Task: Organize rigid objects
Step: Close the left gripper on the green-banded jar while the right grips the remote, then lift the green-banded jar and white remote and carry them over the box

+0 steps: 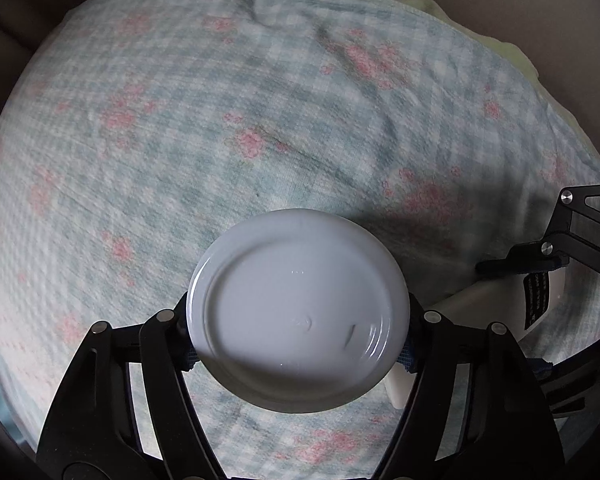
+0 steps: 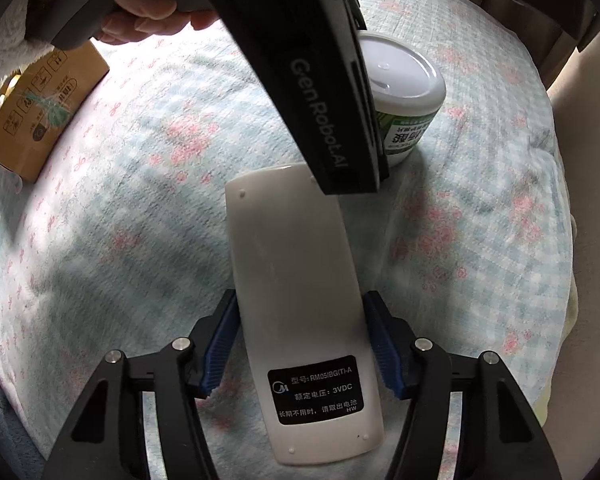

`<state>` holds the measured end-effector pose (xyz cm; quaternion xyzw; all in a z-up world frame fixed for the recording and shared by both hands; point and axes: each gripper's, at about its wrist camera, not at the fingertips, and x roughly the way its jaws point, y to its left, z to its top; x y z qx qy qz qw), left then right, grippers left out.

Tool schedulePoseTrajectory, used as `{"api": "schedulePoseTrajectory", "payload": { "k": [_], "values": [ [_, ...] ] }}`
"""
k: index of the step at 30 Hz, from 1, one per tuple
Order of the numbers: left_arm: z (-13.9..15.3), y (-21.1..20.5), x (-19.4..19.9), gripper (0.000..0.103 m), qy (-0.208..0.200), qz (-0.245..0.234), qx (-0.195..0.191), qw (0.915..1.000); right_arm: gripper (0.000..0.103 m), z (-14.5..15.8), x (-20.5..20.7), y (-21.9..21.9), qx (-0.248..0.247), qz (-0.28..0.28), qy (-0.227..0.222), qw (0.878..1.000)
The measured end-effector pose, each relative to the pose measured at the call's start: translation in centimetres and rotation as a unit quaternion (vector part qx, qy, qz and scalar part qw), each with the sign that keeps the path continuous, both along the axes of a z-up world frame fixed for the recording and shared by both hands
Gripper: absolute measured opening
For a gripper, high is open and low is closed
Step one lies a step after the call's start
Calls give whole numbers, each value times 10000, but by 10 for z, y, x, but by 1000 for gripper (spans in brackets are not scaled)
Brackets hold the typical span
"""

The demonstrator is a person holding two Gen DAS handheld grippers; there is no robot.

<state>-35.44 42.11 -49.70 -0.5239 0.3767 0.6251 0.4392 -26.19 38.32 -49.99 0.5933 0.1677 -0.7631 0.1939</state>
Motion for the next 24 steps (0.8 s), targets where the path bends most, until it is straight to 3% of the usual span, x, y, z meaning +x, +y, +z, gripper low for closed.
{"api": "schedulePoseTrajectory", "payload": {
  "k": [9,14,24],
  "values": [
    [6,0,-3,68,-67,13,13,10000,56,4,-5,-13,394,226,-333,9984],
    [13,-1,-6,68,-74,69,43,9999,56,11,-1,-17,471,387,-309,9977],
    [57,-22,-15,68,-21,370,293,9989,55,41,14,-23,579,460,-117,9972]
  ]
}}
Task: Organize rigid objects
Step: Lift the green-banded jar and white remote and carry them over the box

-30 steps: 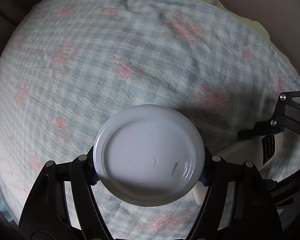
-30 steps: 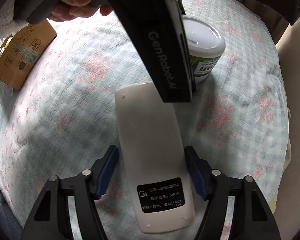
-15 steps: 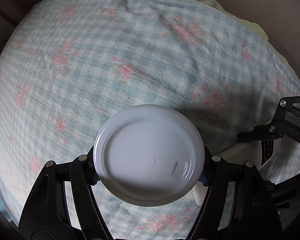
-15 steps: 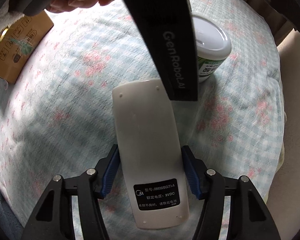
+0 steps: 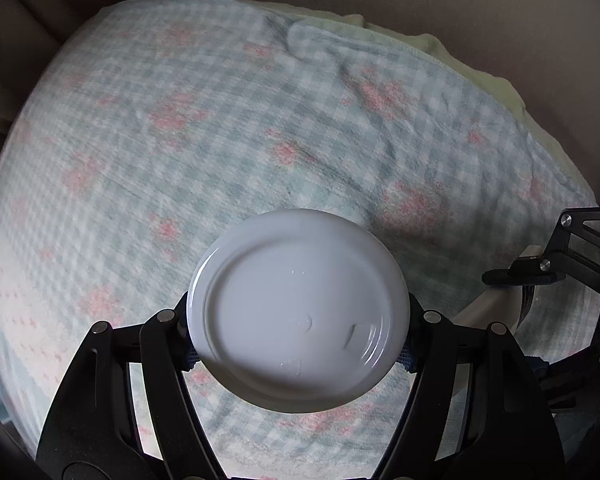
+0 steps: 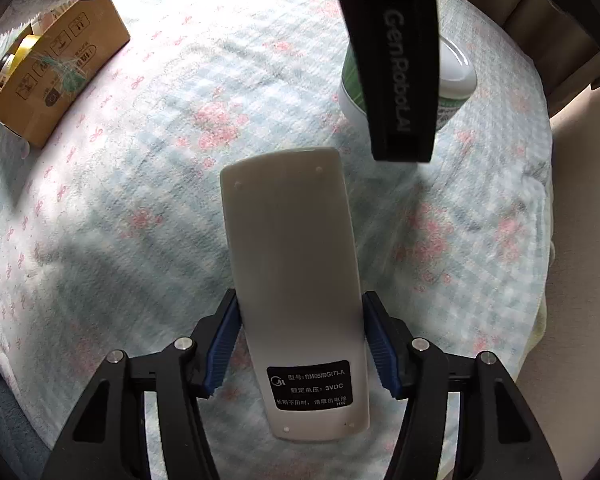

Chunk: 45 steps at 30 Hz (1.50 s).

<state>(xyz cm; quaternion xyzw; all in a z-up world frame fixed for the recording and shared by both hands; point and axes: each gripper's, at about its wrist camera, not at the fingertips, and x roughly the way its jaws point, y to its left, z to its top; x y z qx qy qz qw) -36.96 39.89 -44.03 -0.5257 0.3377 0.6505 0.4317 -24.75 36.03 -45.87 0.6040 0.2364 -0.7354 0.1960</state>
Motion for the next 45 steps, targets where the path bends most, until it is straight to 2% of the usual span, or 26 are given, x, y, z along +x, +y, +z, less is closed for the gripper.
{"api": "schedulePoseTrajectory", "payload": {
  "k": [5,6,11,13,18,20,23,31,37,41,45],
  "values": [
    [35,-20,6,68,-36,217,207,9995,55,29,6,-6,-31,26,147,9999],
    [38,-39,-6,68,-7,240,240,9994,55,36,8,-8,-54,39,161,9998],
    [72,-53,1,68,147,385,442,9982,54,64,28,-13,-62,92,274,9996],
    [84,-63,-5,68,215,484,491,9974,54,76,23,-29,-108,86,308,9994],
    [123,-105,2,68,304,872,667,9935,53,103,24,-55,-246,-10,375,9990],
    [137,-127,6,68,340,1059,735,9911,53,103,20,-51,-311,-63,423,9986],
    [153,-164,17,68,432,1327,797,9870,53,125,18,-67,-403,-112,489,9979],
    [179,-298,56,68,579,2133,805,9719,53,176,29,-111,-682,-108,662,9954],
    [192,-400,76,68,687,2797,796,9543,53,207,30,-159,-926,-20,754,9928],
    [193,-462,89,68,758,3149,748,9431,53,216,28,-202,-1037,209,766,9914],
    [186,-512,98,68,711,3434,699,9339,53,210,20,-248,-1170,374,682,9901]
  ]
}}
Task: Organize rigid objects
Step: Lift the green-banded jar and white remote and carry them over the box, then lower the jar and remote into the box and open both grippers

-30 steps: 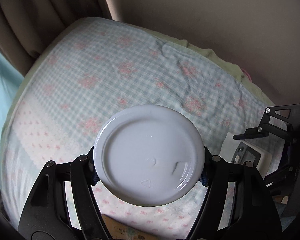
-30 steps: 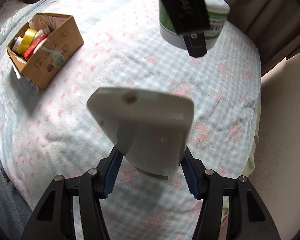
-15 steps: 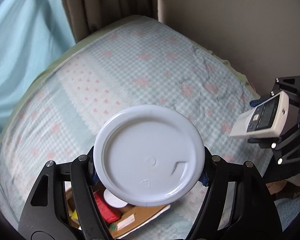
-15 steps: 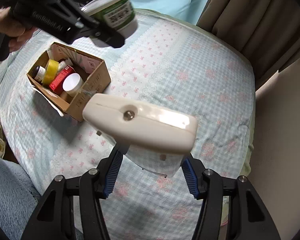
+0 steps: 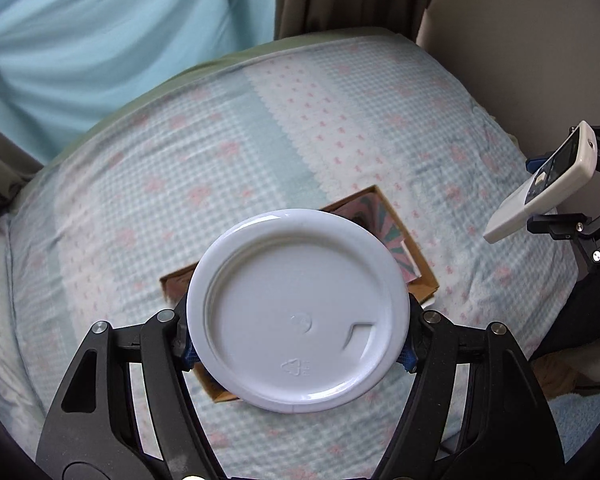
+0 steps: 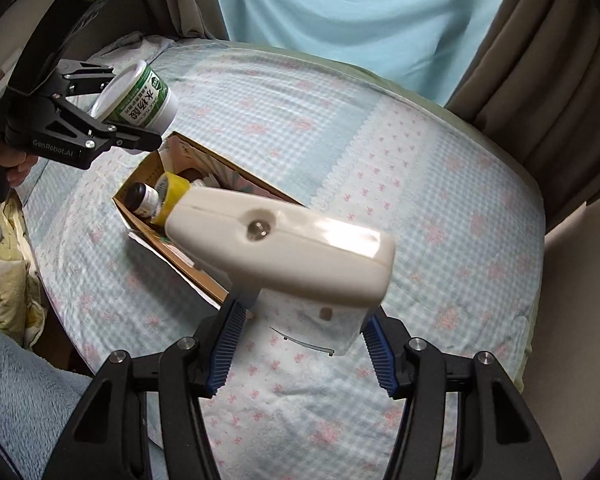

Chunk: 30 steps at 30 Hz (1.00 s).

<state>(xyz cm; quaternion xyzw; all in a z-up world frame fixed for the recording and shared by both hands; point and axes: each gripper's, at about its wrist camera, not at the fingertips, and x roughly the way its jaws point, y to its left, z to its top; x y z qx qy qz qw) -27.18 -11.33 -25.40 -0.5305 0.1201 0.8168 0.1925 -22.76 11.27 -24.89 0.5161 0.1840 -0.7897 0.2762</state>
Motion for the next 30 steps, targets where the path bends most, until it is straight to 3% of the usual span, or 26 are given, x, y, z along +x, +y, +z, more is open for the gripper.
{"api": "schedulePoseTrajectory", "payload": {
  "k": [5,11,16,30],
  "values": [
    [-19,-48,5,68,-167,309,102,9993,53,-20,-14,-50,-64,173,-184,9997],
    [-62,-79,5,68,-429,399,134,9982,53,-54,-28,-97,61,374,-447,9983],
    [-97,-84,0,68,-615,304,89,9976,53,-86,-39,-122,154,463,-721,9962],
    [-148,-87,-2,68,-823,230,13,9963,54,-158,-54,-149,471,552,-1413,9873]
  ]
}}
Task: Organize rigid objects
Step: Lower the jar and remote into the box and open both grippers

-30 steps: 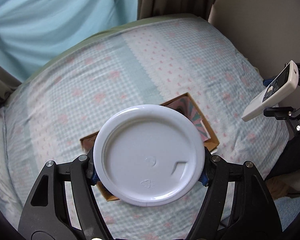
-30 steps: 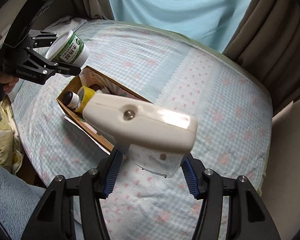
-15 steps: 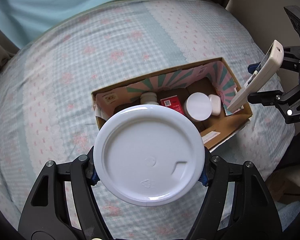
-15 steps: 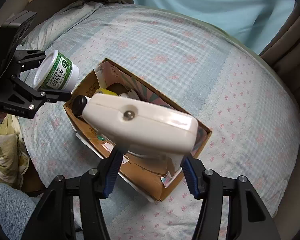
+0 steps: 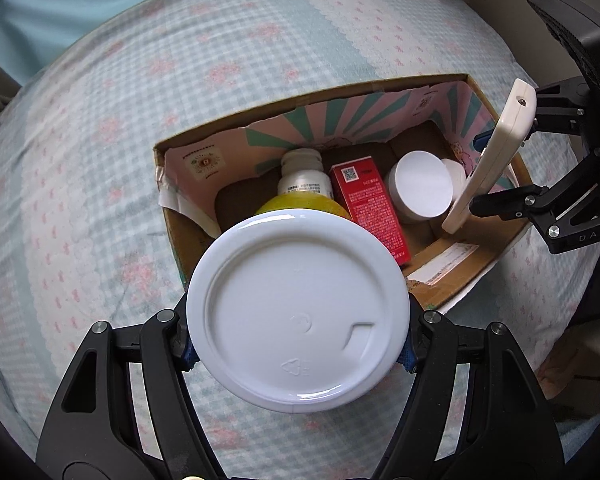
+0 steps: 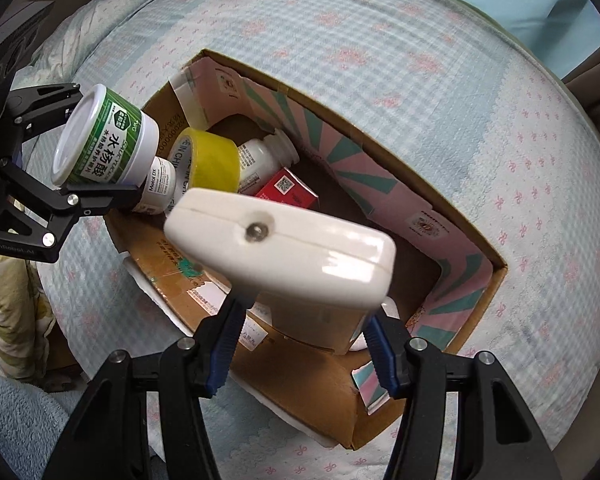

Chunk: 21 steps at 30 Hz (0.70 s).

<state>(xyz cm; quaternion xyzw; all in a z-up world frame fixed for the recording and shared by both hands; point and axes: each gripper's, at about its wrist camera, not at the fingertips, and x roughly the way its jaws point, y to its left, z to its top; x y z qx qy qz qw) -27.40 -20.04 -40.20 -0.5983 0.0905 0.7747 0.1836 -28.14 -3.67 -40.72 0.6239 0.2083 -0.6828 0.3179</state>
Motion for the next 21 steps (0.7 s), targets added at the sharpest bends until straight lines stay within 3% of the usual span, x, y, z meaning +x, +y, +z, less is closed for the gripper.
{"api": "schedulePoseTrajectory", "payload": {
  "k": [1,3,4,5,6,13,21],
  "values": [
    [-2,0,0,68,-18,30,-57,10000,55,-3,-1,-1,17,-58,-15,10000],
    [4,-2,3,102,64,14,38,10000,56,-3,-3,0,-15,-254,-34,9997],
    [11,-4,6,103,199,29,172,9996,68,0,-5,3,-69,-423,-16,9991],
    [17,-7,7,103,263,50,306,9992,93,4,-8,7,-113,-628,36,9980],
    [21,-10,8,103,305,95,403,9987,103,9,-10,11,-187,-838,126,9962],
    [26,-32,12,103,210,466,449,9977,103,23,-3,28,-290,-1481,323,9880],
    [33,-36,26,103,200,606,446,9970,103,28,14,31,-307,-1511,191,9879]
  ]
}}
